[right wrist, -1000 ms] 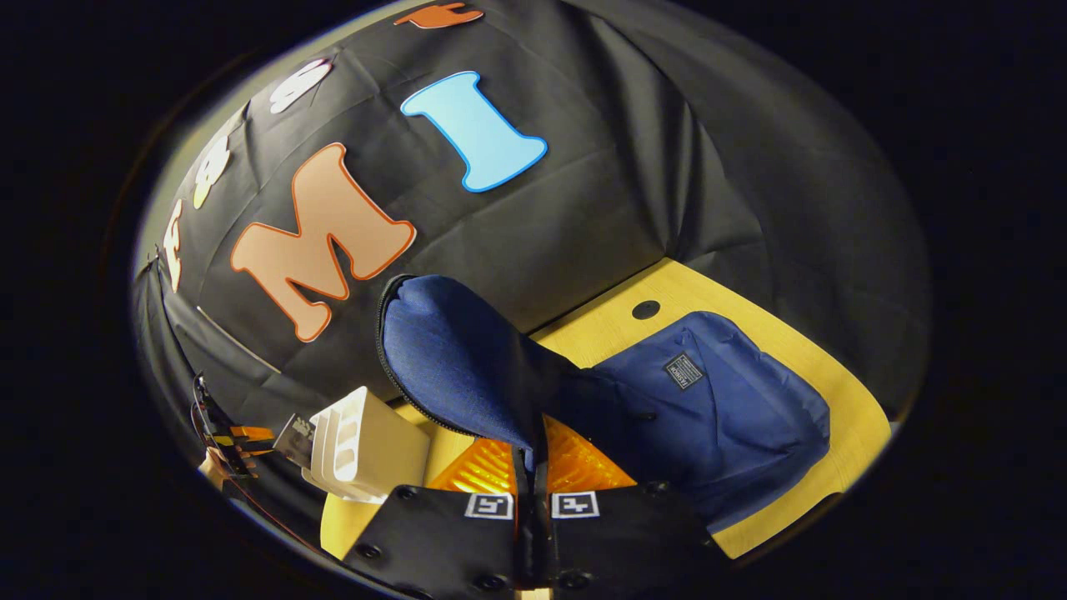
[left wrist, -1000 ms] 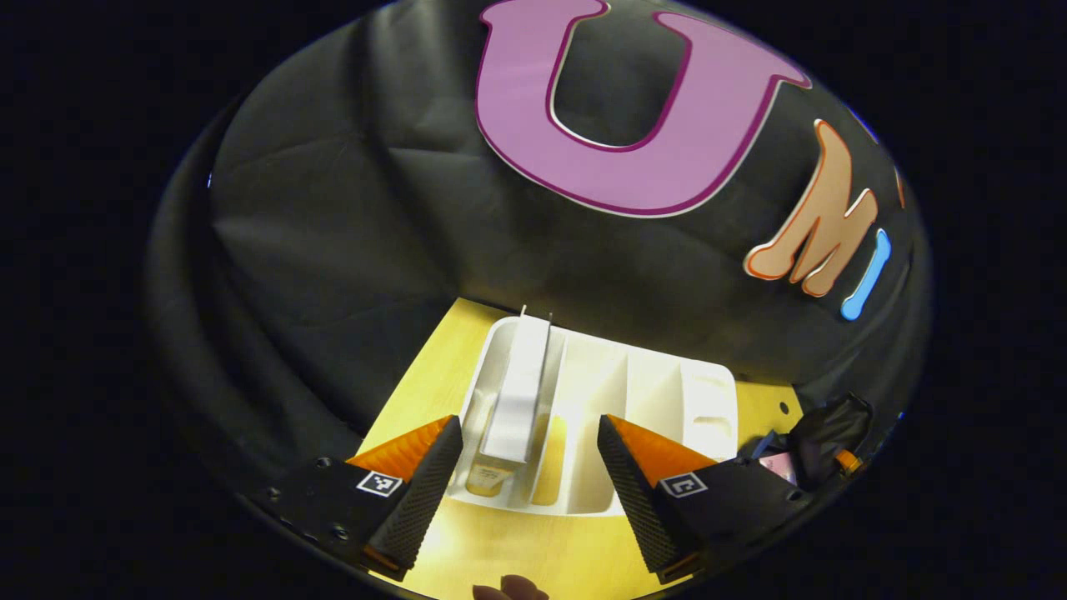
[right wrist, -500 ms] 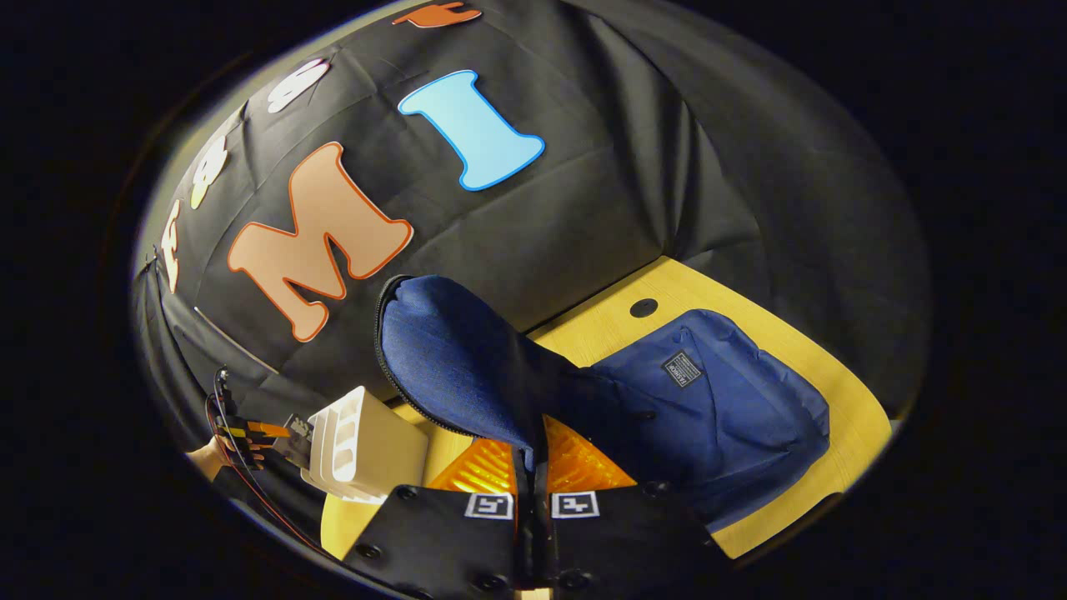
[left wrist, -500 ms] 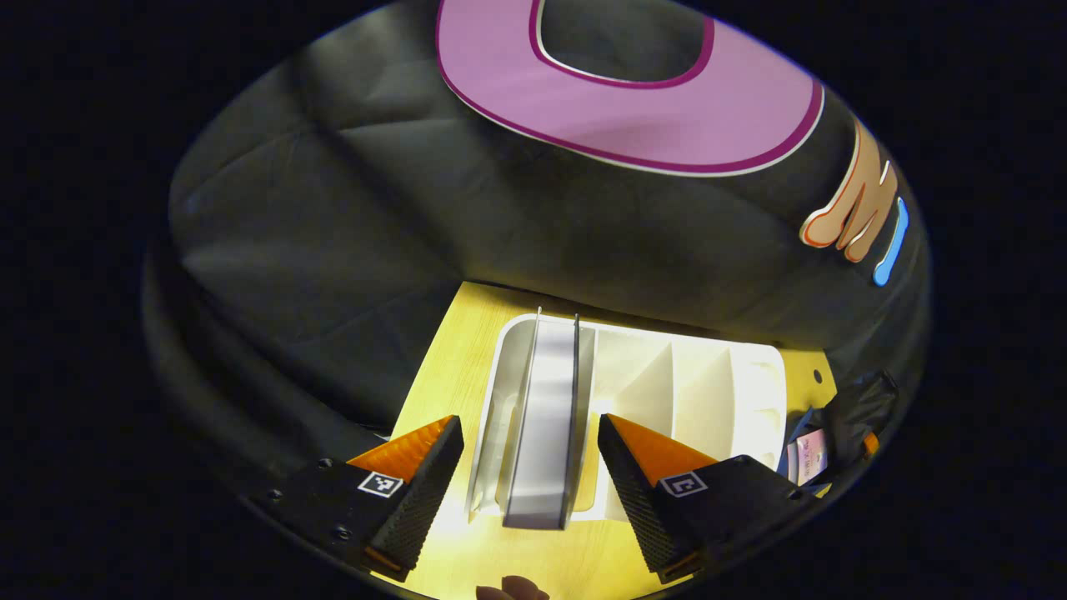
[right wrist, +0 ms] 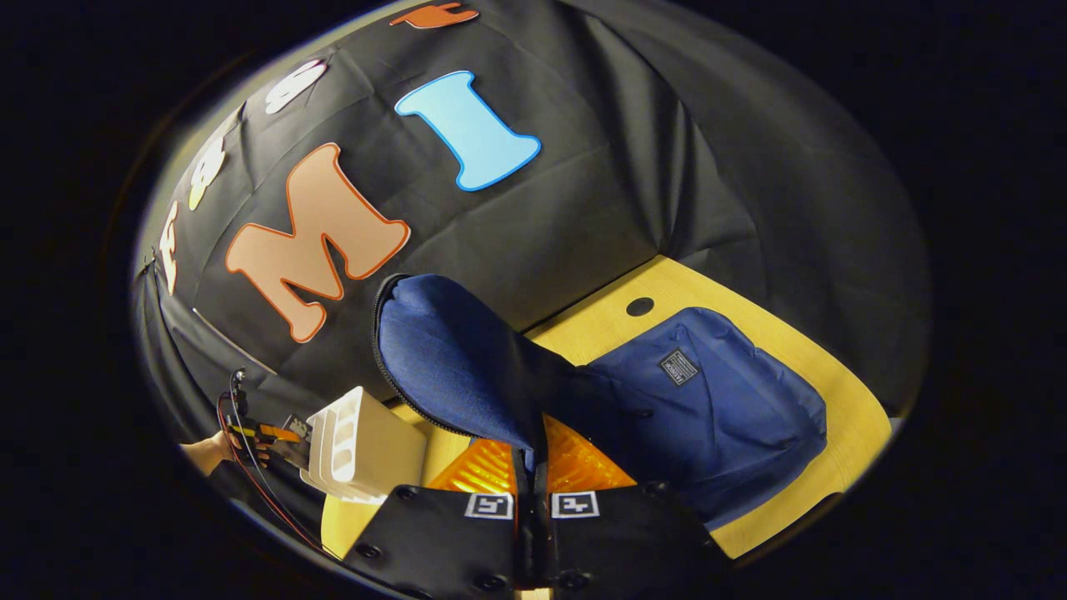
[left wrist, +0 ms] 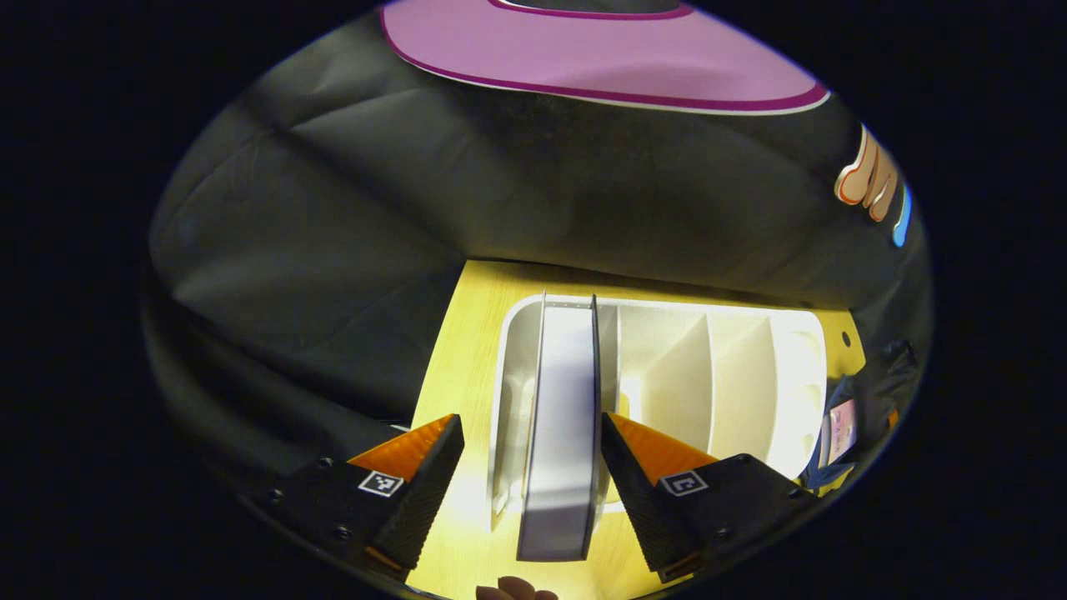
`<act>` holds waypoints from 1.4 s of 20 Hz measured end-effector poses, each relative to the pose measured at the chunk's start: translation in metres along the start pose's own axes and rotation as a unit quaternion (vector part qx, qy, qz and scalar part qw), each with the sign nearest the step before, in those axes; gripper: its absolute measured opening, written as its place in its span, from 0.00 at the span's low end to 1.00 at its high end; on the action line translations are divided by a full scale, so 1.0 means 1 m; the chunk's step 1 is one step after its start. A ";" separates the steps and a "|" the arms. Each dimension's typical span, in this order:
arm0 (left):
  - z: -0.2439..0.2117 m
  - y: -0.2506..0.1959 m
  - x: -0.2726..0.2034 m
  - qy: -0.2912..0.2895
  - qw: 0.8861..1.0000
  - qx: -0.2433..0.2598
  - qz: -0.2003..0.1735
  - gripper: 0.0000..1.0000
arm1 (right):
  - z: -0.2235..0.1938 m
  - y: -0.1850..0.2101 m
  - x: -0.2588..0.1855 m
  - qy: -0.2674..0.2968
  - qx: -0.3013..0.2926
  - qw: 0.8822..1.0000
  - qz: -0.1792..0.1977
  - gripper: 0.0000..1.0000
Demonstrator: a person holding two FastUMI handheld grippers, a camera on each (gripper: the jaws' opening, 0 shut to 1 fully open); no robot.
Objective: Open the schoolbag, grab two books from the bookshelf and put them into the schoolbag.
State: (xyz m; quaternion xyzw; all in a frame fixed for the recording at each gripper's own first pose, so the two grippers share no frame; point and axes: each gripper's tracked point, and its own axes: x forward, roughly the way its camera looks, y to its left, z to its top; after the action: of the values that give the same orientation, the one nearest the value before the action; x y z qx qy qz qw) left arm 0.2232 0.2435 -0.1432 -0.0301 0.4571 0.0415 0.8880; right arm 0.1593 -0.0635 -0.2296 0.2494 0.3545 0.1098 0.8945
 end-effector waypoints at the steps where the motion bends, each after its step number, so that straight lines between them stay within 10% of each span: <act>1: 0.000 0.000 -0.001 0.005 1.000 0.001 0.004 0.95 | 0.000 0.000 0.000 0.000 0.000 1.000 0.000 0.03; 8: -0.006 0.000 0.005 0.029 1.000 0.003 0.004 0.90 | -0.001 -0.001 0.001 -0.002 0.003 1.000 -0.001 0.03; 12: -0.009 -0.014 0.010 0.047 0.999 0.009 -0.005 0.36 | -0.002 -0.001 0.001 -0.002 0.003 1.000 -0.001 0.03; 28: 0.010 0.003 -0.041 0.013 1.000 0.004 -0.002 0.31 | -0.004 -0.001 0.002 -0.002 0.005 1.000 -0.001 0.03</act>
State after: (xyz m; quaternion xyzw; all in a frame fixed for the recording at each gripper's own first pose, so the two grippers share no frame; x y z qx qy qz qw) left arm 0.2072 0.2456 -0.1045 -0.0282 0.4682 0.0377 0.8823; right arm 0.1580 -0.0624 -0.2334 0.2537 0.3534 0.1069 0.8941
